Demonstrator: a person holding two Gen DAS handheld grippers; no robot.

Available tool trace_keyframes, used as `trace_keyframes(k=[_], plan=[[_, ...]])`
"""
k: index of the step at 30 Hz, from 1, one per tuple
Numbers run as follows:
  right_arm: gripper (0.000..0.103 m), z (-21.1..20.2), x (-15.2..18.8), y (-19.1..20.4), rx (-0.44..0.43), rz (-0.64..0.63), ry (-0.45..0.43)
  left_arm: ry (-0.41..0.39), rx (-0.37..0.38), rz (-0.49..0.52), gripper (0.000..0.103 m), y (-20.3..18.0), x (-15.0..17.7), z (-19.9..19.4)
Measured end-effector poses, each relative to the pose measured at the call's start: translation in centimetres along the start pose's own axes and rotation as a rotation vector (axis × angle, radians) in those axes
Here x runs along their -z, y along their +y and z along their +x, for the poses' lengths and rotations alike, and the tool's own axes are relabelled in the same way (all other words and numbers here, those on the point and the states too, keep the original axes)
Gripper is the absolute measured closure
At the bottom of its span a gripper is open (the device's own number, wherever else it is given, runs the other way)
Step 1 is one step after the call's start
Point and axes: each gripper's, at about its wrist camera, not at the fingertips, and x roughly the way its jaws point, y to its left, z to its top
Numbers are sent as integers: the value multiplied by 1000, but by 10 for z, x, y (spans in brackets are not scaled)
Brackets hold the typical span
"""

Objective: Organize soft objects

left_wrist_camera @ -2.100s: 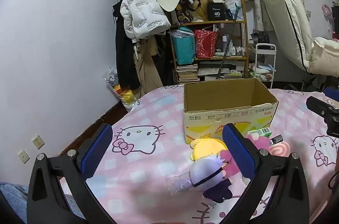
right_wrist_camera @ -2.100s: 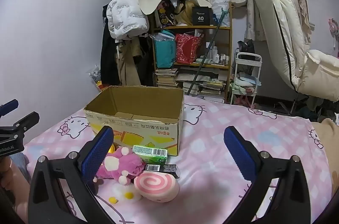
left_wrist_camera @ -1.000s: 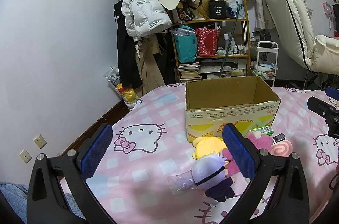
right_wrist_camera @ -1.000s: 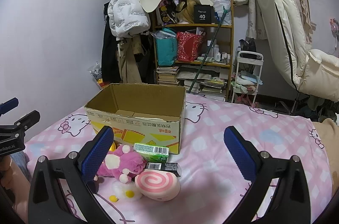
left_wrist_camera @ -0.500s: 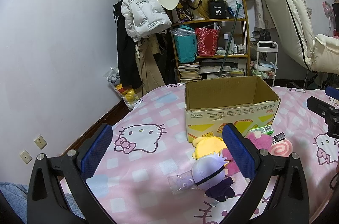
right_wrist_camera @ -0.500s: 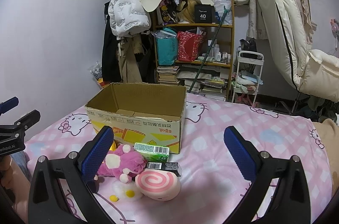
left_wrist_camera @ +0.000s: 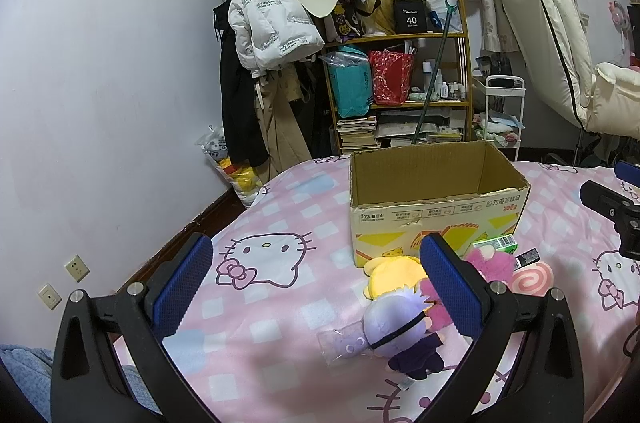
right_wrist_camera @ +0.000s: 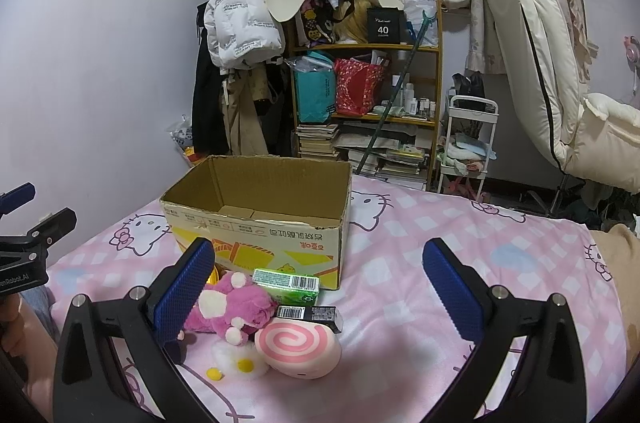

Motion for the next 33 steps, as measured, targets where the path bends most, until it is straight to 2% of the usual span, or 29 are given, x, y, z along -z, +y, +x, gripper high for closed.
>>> trace_keyframes(k=[19, 28, 33], plan=[[0, 1, 2, 0, 1, -1, 1, -1, -2, 3, 1, -1, 0, 0], [0, 0, 3, 0, -3, 2, 3, 6, 10, 17, 1, -1, 2, -1], [0, 0, 2, -1, -4, 2, 7, 20, 41, 26, 1, -3, 2, 2]])
